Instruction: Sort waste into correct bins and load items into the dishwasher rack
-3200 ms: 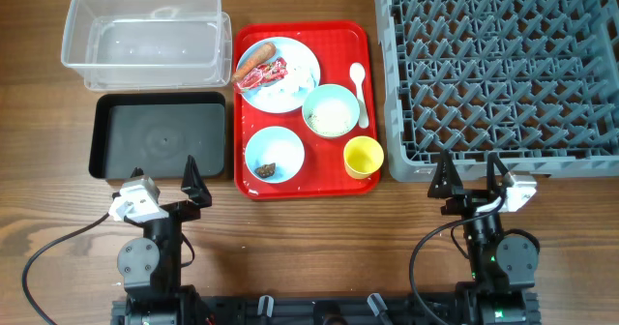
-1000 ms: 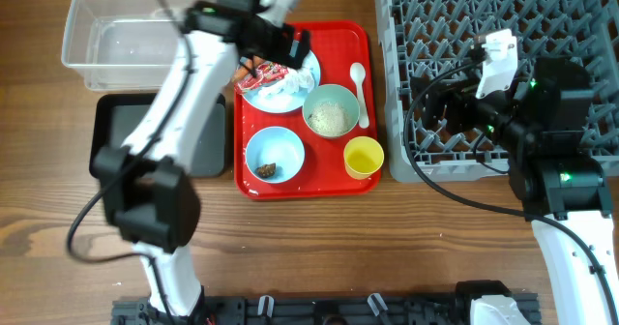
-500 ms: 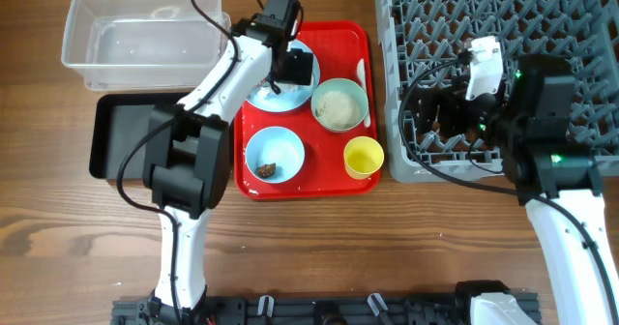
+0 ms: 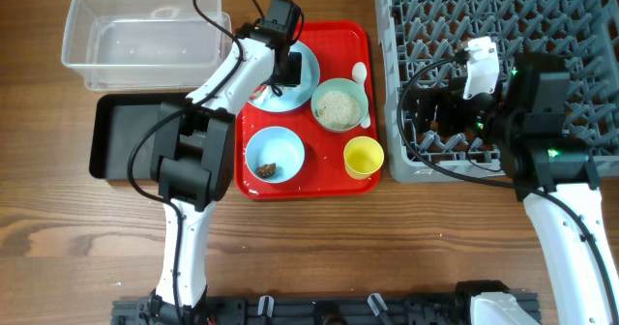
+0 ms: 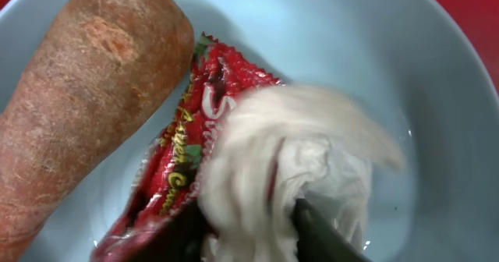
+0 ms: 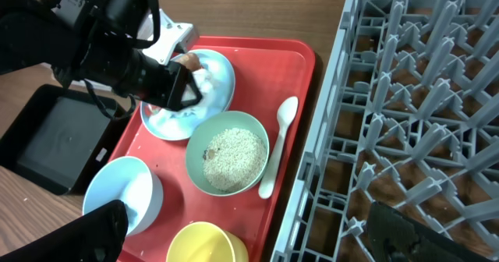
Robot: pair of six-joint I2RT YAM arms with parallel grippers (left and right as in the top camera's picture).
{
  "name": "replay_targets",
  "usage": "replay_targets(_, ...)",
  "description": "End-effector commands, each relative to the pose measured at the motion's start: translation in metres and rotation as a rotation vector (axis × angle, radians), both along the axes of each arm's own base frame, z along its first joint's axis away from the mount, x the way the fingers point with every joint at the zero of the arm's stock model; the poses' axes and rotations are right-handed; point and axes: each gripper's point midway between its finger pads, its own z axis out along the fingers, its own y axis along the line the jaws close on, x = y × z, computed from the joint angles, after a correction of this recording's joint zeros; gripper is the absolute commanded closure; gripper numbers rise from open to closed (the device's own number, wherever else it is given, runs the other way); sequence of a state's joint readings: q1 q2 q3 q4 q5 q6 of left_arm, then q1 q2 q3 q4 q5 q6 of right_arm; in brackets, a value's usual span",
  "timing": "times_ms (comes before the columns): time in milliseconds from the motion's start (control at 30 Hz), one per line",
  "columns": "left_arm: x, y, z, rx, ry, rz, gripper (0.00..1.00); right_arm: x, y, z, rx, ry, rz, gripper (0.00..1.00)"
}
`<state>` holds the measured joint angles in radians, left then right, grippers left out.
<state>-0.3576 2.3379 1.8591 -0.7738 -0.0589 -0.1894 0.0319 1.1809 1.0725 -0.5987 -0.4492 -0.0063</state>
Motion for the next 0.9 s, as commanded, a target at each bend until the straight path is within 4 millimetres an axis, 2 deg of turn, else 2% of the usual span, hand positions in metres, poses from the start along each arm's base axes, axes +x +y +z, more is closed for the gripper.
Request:
replay_targets(0,-0.005,-0.003,-0.018,-0.017,0.046,-0.007,0.96,0.002,0.004,0.010,0.005,-0.027,0.029,0.00)
replay_targets(67,-0.009,-0.015,-0.011,-0.082,0.060,-0.028,0.96,0.002,0.004,0.010,0.005,-0.027,0.029,0.00)
replay_targets(167,-0.013,-0.030,0.028,-0.210,0.064,-0.011,0.96,0.002,0.004,0.010,0.005,-0.026,0.029,0.00)
replay_targets(200,-0.011,-0.031,0.059,-0.257,0.032,-0.007,0.96,0.002,0.004,0.010,0.005,-0.027,0.029,0.00)
replay_targets(267,0.000,-0.018,0.106,-0.271,-0.070,0.012,0.96,0.002,0.004,0.010,0.005,-0.027,0.029,0.00)
replay_targets(300,0.006,-0.004,0.129,-0.262,-0.130,0.036,0.96,0.002,0.004,0.010,0.005,-0.027,0.029,0.00)
replay_targets(367,0.020,0.036,0.171,-0.219,-0.257,0.115,0.96,0.002,0.004,0.010,0.005,-0.027,0.029,0.01)
replay_targets(433,0.037,0.099,0.198,-0.113,-0.381,0.254,0.96,0.002,0.004,0.010,0.005,-0.028,0.029,0.00)
replay_targets(467,0.043,0.119,0.202,-0.084,-0.409,0.298,0.96,0.002,0.004,0.010,0.005,-0.028,0.029,0.00)
replay_targets(500,0.051,0.148,0.206,-0.055,-0.446,0.358,0.96,0.002,0.004,0.010,0.005,-0.028,0.029,0.00)
replay_targets(533,0.062,0.186,0.204,-0.046,-0.481,0.427,0.96,0.002,0.004,0.010,0.008,-0.026,0.026,0.00)
replay_targets(567,0.068,0.204,0.200,-0.044,-0.495,0.459,0.96,0.002,0.004,0.010,0.008,-0.026,0.026,0.00)
replay_targets(633,0.076,0.225,0.184,-0.038,-0.489,0.493,0.95,0.002,0.004,0.010,0.009,-0.025,0.025,0.00)
replay_targets(667,0.079,0.234,0.167,-0.031,-0.464,0.509,0.73,0.002,0.004,0.010,0.010,-0.024,0.025,0.00)
replay_targets(733,0.080,0.241,0.141,-0.019,-0.417,0.520,0.03,0.002,0.004,0.010,0.010,-0.024,0.025,0.00)
replay_targets(767,0.080,0.241,0.131,-0.015,-0.398,0.520,0.00,0.002,0.004,0.010,0.009,-0.025,0.025,0.00)
replay_targets(833,0.079,0.239,0.127,-0.014,-0.384,0.517,0.00,0.002,0.004,0.010,0.010,-0.024,0.025,0.00)
replay_targets(867,0.080,0.235,0.140,-0.031,-0.406,0.496,0.00,0.002,0.004,0.010,0.009,-0.025,0.025,0.00)
